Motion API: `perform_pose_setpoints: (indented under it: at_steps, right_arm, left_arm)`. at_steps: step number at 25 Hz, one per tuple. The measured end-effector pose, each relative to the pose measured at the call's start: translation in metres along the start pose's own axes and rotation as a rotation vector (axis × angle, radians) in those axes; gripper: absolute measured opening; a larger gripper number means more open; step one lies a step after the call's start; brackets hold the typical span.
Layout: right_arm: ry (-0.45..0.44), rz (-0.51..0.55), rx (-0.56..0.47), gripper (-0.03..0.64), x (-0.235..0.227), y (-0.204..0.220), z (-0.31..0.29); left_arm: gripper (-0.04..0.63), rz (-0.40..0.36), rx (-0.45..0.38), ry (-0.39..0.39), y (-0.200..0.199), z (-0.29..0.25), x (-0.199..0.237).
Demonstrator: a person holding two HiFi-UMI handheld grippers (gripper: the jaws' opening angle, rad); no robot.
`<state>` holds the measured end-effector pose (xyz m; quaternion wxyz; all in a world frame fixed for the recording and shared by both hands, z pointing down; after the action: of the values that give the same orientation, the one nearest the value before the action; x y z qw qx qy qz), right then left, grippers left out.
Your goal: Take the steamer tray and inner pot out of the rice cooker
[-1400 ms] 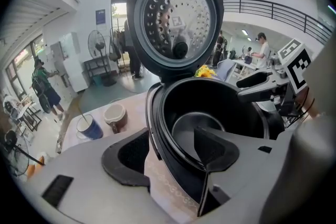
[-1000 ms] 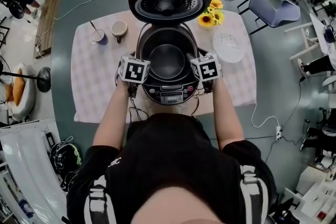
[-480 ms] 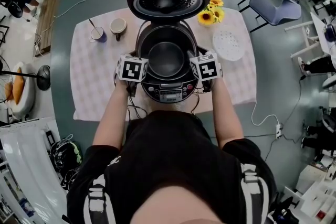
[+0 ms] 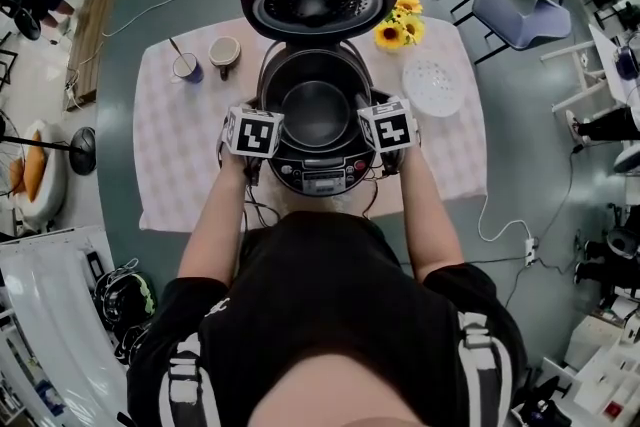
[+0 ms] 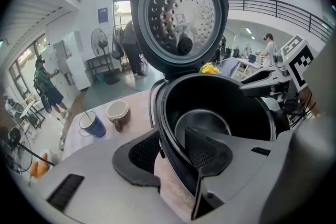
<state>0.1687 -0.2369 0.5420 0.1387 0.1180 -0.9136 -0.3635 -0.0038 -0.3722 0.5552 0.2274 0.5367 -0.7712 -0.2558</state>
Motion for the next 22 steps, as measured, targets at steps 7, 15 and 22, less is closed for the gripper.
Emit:
perform_pose_setpoints:
  at_steps: [7, 15, 22]
  right_arm:
    - [-0.035, -0.059, -0.049, 0.087, -0.003, -0.014, 0.01]
    - [-0.06, -0.146, -0.097, 0.071, -0.006, -0.02, 0.017]
    - [-0.075, -0.165, -0.185, 0.064, -0.004, -0.045, 0.044]
  left_arm:
    - [0.051, 0.067, -0.046, 0.027, -0.008, 0.013, 0.005]
    - [0.029, 0.082, -0.059, 0.046, -0.011, 0.023, 0.004]
    - [0.002, 0.048, -0.239, 0.146, -0.046, 0.066, -0.02]
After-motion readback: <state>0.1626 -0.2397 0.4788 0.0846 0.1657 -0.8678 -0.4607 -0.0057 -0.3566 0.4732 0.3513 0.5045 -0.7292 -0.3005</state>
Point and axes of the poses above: the fingertips, and each gripper's own axes: z backward along the fingers, x to its left, y out of its underside, the point moved 2 cm from there along z, backward along the fingers, and after that the axes turned 6 degrees about y, right-handed, at the moved point
